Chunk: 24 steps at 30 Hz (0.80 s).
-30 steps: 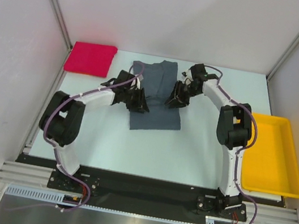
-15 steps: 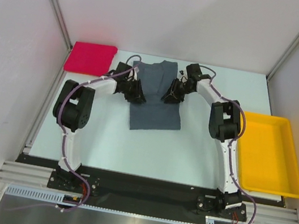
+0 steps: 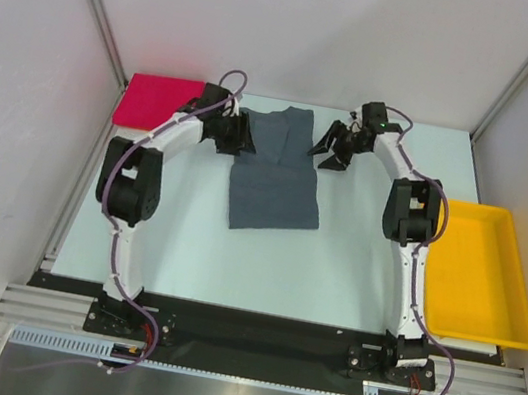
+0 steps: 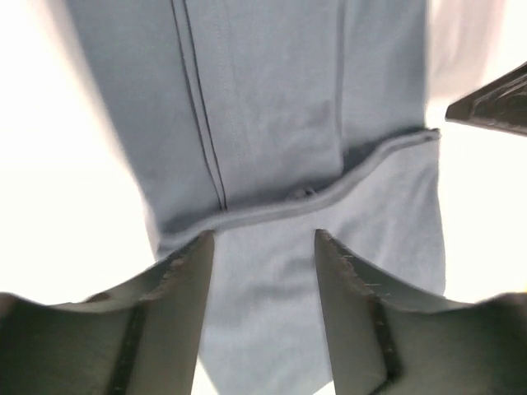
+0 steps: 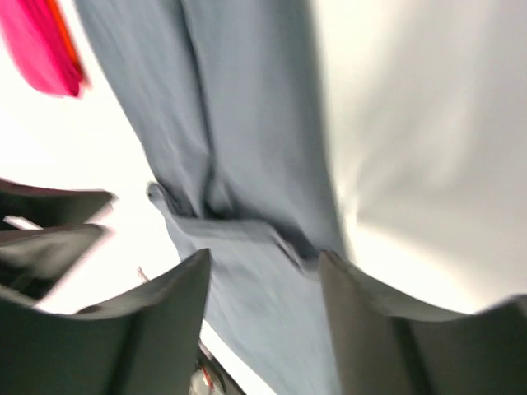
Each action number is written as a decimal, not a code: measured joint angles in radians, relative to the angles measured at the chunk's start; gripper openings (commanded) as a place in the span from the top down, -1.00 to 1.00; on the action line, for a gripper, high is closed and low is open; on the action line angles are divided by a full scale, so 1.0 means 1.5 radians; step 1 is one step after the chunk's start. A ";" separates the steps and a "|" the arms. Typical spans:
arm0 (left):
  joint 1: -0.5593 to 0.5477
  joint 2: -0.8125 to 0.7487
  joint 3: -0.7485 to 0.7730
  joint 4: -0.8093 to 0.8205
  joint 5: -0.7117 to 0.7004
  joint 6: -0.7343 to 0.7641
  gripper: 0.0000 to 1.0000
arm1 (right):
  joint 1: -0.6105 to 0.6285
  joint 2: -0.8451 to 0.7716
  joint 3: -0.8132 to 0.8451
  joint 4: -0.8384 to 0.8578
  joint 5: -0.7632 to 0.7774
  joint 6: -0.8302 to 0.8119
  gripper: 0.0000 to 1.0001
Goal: Fold and stack the t-shirts
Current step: Fold the tshirt
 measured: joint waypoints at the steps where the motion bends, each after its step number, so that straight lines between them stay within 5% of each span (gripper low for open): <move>1: 0.000 -0.023 -0.013 0.001 -0.007 0.005 -0.21 | -0.006 -0.018 -0.023 -0.015 0.000 -0.016 -0.30; 11: -0.011 -0.252 -0.258 0.049 0.039 -0.013 0.16 | 0.011 -0.208 -0.296 -0.062 -0.011 -0.135 -0.05; 16: -0.064 -0.252 -0.377 0.135 0.110 -0.078 0.24 | 0.039 -0.259 -0.395 -0.024 -0.026 -0.132 0.33; 24: -0.081 -0.208 -0.421 0.190 0.154 -0.135 0.29 | 0.138 -0.258 -0.403 0.020 -0.064 -0.122 0.50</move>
